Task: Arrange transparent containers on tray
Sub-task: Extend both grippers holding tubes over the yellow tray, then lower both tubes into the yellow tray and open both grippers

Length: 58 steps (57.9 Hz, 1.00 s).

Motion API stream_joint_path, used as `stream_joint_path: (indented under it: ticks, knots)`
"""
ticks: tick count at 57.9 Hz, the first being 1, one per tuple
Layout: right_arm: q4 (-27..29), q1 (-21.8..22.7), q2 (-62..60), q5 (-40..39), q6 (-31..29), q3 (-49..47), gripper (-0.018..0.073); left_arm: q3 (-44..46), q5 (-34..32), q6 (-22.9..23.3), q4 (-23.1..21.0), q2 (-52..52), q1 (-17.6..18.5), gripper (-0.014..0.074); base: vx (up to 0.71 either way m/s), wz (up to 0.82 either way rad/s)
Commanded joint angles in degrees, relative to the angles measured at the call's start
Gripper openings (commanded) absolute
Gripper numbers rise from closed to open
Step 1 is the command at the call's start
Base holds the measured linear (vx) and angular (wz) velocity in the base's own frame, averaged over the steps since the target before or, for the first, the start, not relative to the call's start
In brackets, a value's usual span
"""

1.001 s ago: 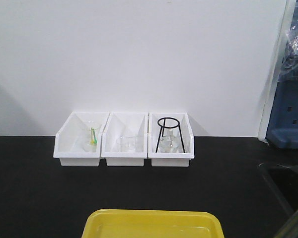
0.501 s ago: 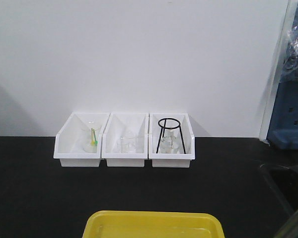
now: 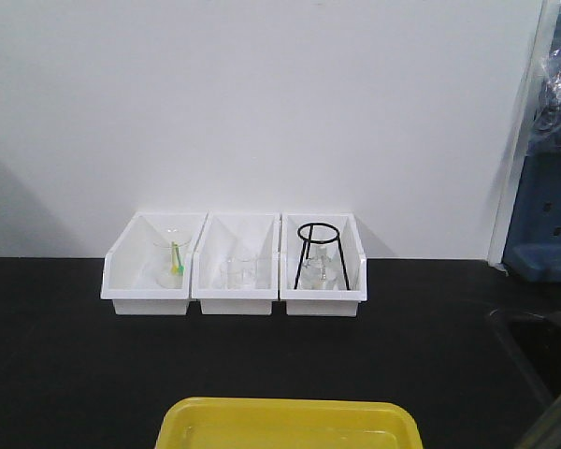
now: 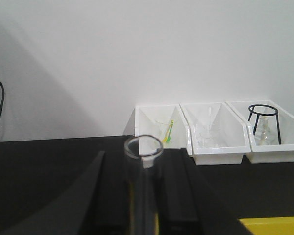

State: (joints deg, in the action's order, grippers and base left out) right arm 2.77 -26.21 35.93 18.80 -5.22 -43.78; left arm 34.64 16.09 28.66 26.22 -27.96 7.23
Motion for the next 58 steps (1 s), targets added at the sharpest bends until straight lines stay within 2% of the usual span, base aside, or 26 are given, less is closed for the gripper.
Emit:
stream_joint_path:
  ticks: [1,5,11,17,29,37,47,58]
  knots:
    - [-0.01,0.4,1.67,-3.83,1.47,-1.74,0.0019,2.14,-6.14,0.23,-0.22,-2.79,0.21,0.0211,0.0,0.0]
    - [-0.07,0.4,4.32,-3.8,2.7,-1.74,0.0019,2.14,-8.7,0.06,-2.04,-5.8,0.51,0.0213,0.0,0.0]
    - [0.04,0.4,9.67,-3.26,7.02,-2.41,0.0019,2.31,-13.67,0.06,-5.92,-11.3,3.3,0.0215,0.0,0.0]
    - [0.04,0.4,16.7,-3.21,12.49,-4.01,0.0019,2.31,-16.43,0.06,-6.42,-17.05,8.51,0.0216,0.0,0.0]
    - [0.12,0.4,29.94,-2.97,13.16,-9.52,0.0019,5.59,-18.04,2.18,-6.48,-31.66,21.03,0.0217,0.0,0.0]
    - [0.47,0.4,37.31,-2.5,14.28,-12.41,0.0019,15.02,-12.81,3.54,-7.26,-43.52,25.32,0.0219,0.0,0.0]
    - [1.86,0.4,43.89,-2.84,14.28,-13.45,0.0019,26.81,-2.62,3.67,-10.87,-56.34,25.91,0.0223,0.0,0.0]
    - [4.54,0.4,50.43,-3.69,14.28,-13.45,0.0022,34.43,5.82,3.05,-14.29,-66.76,25.91,0.0229,0.0,0.0]
